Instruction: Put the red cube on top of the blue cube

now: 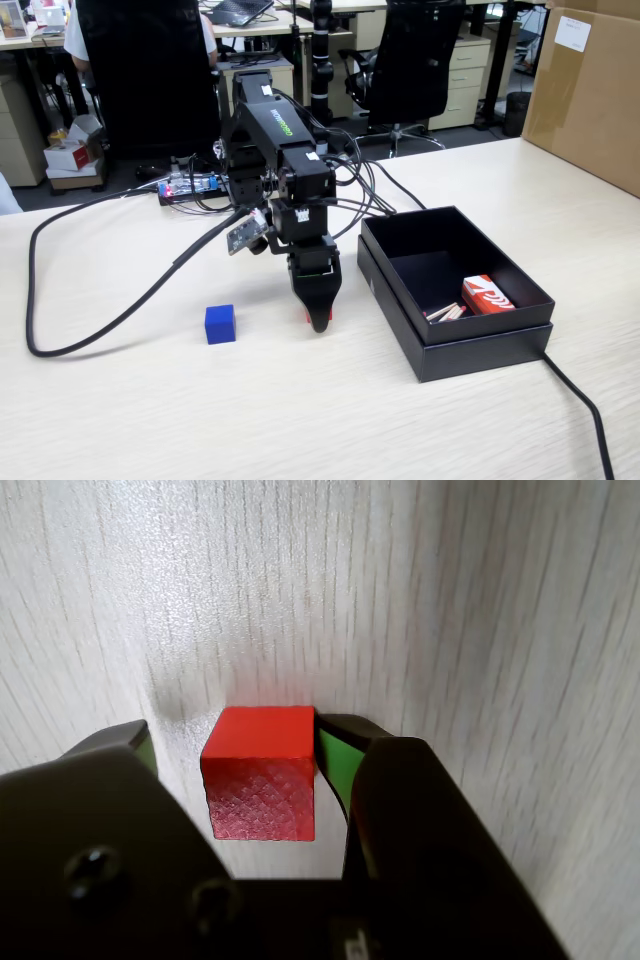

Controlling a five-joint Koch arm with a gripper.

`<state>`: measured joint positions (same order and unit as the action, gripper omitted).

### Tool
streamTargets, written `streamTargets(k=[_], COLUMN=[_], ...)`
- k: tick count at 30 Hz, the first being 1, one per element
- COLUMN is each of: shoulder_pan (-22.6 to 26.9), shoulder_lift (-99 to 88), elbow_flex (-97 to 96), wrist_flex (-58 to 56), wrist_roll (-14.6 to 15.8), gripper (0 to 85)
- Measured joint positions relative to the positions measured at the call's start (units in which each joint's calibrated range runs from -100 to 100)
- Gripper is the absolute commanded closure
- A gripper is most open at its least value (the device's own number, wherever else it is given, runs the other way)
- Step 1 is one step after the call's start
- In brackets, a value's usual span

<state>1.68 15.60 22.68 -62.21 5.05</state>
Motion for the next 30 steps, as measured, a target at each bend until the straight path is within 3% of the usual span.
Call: streamTargets(k=[4,14,30], shoulder_pan=[-0.24,-0.93,-5.18], shoulder_lift=[0.00,-2.98,-43.24], elbow_flex=[0.00,-0.37,-16.52], wrist_flex=[2.25,5.11,5.27], wrist_roll=[-0.68,-1.86,-3.61], gripper=[82.2,83.0,83.0])
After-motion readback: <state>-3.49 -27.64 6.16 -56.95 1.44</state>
